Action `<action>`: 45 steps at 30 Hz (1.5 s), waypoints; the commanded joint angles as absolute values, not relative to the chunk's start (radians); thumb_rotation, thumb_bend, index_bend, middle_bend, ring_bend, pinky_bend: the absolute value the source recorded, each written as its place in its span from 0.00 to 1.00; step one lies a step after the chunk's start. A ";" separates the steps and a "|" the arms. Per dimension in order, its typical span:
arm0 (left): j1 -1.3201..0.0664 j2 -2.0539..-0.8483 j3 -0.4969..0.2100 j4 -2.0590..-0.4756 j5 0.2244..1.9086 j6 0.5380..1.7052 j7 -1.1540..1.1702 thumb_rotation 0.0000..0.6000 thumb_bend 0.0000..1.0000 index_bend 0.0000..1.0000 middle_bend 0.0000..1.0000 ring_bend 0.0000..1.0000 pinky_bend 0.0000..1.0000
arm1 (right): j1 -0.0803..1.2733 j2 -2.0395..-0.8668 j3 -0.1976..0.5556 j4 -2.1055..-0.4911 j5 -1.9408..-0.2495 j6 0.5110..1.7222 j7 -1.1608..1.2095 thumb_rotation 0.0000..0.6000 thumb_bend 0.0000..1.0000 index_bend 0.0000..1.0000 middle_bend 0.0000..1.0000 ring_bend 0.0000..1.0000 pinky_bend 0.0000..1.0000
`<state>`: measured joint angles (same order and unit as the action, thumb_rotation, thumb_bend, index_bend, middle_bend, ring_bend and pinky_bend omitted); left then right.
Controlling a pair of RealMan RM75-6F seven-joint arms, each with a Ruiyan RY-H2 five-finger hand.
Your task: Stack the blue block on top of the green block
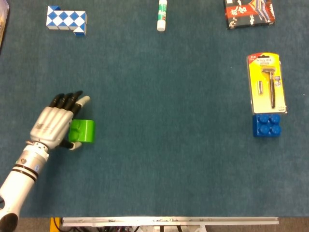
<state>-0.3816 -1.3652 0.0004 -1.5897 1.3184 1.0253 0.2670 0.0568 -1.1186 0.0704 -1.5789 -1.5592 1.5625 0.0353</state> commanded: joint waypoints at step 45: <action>-0.531 -1.251 0.029 -1.643 1.222 0.849 0.340 1.00 0.20 0.35 0.00 0.00 0.05 | 0.059 -1.118 0.070 -1.582 -1.559 1.555 0.031 1.00 0.43 0.39 0.30 0.27 0.33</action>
